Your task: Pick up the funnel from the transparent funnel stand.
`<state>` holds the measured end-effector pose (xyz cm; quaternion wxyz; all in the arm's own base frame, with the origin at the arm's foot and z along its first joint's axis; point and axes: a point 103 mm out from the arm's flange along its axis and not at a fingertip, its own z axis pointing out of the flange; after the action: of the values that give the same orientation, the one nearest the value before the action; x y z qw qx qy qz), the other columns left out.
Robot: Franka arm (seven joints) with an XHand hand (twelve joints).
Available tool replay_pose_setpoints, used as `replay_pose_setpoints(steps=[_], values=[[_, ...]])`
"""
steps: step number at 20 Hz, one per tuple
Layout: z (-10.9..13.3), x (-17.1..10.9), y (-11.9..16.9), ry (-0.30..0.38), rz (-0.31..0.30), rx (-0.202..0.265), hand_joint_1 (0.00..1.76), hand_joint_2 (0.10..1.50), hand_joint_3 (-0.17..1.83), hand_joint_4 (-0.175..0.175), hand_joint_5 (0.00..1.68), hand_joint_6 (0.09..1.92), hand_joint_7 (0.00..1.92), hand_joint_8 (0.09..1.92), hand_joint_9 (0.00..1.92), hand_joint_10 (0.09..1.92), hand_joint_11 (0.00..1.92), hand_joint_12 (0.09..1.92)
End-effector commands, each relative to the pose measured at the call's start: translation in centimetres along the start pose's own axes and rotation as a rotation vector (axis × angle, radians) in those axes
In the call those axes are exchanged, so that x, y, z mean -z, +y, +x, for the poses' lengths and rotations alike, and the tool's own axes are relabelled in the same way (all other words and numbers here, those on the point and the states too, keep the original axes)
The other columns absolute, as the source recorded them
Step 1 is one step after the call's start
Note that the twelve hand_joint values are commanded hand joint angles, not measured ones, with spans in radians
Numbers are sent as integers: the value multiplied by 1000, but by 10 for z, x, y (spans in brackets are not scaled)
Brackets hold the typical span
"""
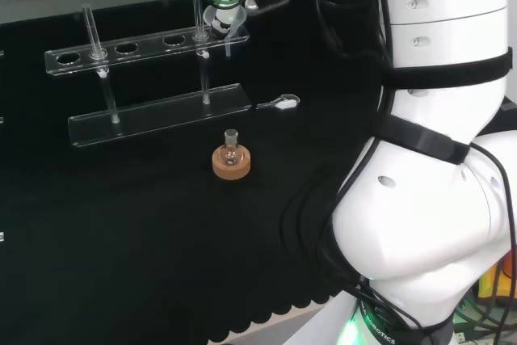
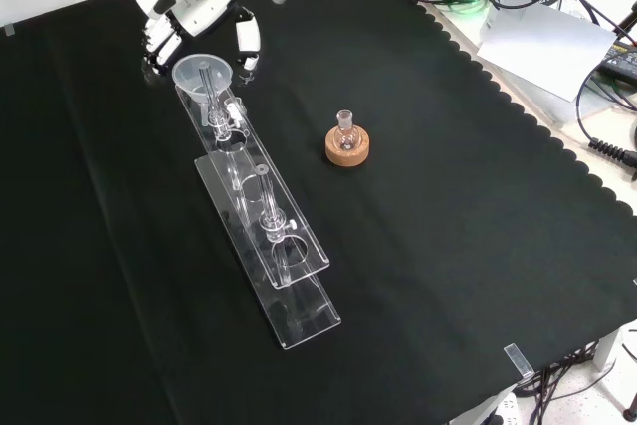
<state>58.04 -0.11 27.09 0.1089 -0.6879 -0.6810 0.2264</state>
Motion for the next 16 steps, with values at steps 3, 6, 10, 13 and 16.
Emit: replay_pose_setpoints(steps=[3, 6, 10, 13, 16], values=[[4, 8, -10, 5, -13, 17, 708, 624, 558, -61, 191, 87, 20, 699, 310, 784, 281, 1468], [7, 13, -17, 8, -18, 26, 711, 625, 562, -62, 200, 87, 29, 702, 324, 782, 292, 1469], [10, 13, -22, 7, -8, 36, 714, 623, 569, -63, 208, 87, 42, 702, 345, 773, 309, 1461], [15, 11, -22, -2, -1, 40, 715, 621, 575, -63, 210, 87, 48, 699, 356, 761, 317, 1454], [19, 10, -20, -23, -14, 28, 715, 619, 577, -62, 193, 87, 31, 690, 336, 750, 320, 1452]])
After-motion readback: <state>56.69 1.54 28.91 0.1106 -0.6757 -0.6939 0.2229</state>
